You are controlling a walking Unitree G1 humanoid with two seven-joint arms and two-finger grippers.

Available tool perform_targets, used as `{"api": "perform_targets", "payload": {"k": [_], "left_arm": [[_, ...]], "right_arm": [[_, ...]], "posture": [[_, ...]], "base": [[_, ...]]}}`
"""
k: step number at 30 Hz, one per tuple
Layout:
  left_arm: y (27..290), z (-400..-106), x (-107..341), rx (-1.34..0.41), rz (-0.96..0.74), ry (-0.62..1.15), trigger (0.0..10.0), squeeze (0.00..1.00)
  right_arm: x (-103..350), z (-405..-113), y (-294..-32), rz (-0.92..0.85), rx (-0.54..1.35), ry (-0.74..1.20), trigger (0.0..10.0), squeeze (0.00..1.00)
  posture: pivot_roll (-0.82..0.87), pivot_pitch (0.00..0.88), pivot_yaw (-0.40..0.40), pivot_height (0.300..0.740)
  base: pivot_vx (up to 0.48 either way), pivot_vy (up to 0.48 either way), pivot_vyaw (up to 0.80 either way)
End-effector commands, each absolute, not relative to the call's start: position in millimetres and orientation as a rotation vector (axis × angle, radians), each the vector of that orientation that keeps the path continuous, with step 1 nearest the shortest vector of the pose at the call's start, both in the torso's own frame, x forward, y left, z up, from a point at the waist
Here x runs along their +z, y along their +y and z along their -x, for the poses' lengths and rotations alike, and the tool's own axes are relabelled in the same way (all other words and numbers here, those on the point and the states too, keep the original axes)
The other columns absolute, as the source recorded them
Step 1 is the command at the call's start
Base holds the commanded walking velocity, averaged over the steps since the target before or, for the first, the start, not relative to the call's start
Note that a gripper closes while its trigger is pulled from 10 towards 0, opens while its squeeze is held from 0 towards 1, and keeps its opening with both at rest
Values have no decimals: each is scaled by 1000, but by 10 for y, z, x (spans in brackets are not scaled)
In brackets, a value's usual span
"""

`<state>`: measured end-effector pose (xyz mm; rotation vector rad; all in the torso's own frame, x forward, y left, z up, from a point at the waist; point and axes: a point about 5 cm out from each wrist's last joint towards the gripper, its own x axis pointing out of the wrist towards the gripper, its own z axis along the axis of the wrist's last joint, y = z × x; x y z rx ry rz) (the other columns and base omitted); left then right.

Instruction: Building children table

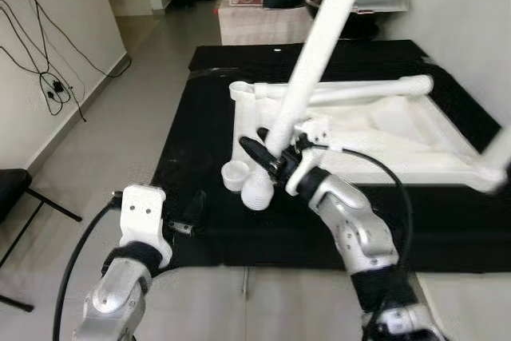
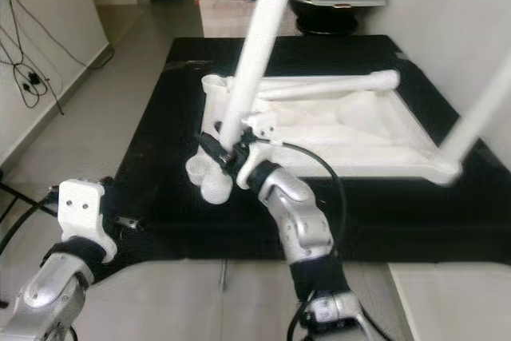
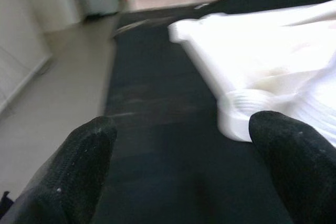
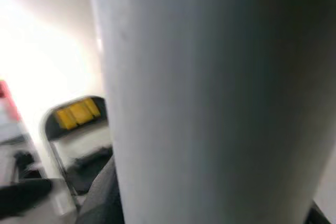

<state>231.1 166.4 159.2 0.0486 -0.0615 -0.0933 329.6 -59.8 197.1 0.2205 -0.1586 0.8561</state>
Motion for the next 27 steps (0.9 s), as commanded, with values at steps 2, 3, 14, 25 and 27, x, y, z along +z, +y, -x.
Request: {"api": "perform_targets", "payload": {"k": [2, 3, 14, 25, 27], "left_arm": [[1630, -2295, 1603, -123, -51, -64, 10000, 0], [1628, -2291, 1601, -128, -52, -63, 10000, 0], [1454, -2058, 1514, -317, 31, 33, 10000, 0], [1331, -1794, 1521, -419, -16, 68, 10000, 0], [1359, -1795, 1564, -354, -58, 47, 10000, 0]], "right_arm": [[2008, -3299, -716, -209, 851, -191, 10000, 0], [2026, -3288, -705, -198, 871, -197, 10000, 0], [2250, -3241, -590, -121, 1055, -283, 10000, 0], [2447, -3314, -478, -29, 1174, -317, 10000, 0], [2521, -3395, -389, -1, 1152, -332, 10000, 0]], "posture": [[48, 49, -5, 740], [48, 49, -5, 740], [60, 81, -9, 740], [71, 140, -25, 740], [92, 208, -46, 740]], "base": [[311, 0, 0], [315, 0, 0], [57, 0, 257], [0, 0, 800], [0, 0, 800]]}}
